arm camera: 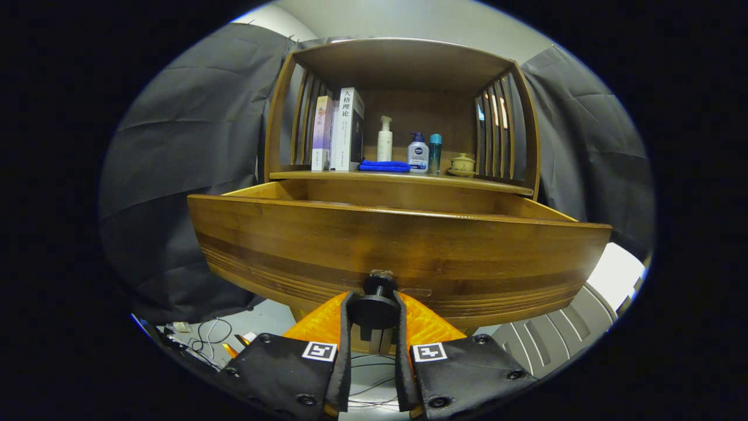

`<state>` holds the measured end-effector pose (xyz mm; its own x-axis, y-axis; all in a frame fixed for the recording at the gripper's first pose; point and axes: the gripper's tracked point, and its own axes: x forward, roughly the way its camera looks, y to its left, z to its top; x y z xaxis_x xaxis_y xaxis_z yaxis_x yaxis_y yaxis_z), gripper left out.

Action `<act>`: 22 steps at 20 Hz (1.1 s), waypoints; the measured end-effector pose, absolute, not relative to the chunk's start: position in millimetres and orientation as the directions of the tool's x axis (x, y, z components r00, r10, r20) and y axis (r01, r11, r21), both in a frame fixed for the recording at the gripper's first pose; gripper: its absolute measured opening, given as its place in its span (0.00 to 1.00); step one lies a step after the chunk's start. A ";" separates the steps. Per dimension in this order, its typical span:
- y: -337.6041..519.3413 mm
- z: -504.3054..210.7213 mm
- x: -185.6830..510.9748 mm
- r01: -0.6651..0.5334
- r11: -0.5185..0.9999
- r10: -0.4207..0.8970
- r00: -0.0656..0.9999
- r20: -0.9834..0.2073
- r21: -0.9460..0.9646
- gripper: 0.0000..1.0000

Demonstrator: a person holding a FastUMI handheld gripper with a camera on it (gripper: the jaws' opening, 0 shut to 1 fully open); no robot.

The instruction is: Pull open the drawer, take out the items inside it, and place them on the countertop above the cabinet.

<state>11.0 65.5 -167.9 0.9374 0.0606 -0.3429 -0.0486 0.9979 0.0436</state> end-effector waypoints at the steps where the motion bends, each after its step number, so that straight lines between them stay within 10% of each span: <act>1: 66.0 -167.6 10.7 -0.048 0.998 0.061 0.937 -0.343 0.044 0.33; 3: 65.9 -166.9 11.4 -0.049 0.998 0.062 0.940 -0.336 0.047 0.33; 13: 85.1 -102.3 9.6 -0.120 0.991 0.128 0.973 -0.194 0.051 1.00; 22: 52.4 -15.8 42.1 0.024 0.986 -0.009 0.996 -0.091 0.162 0.99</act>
<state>42.1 52.4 -15.8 0.9958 -0.0088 -0.0913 0.0236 0.9864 0.1624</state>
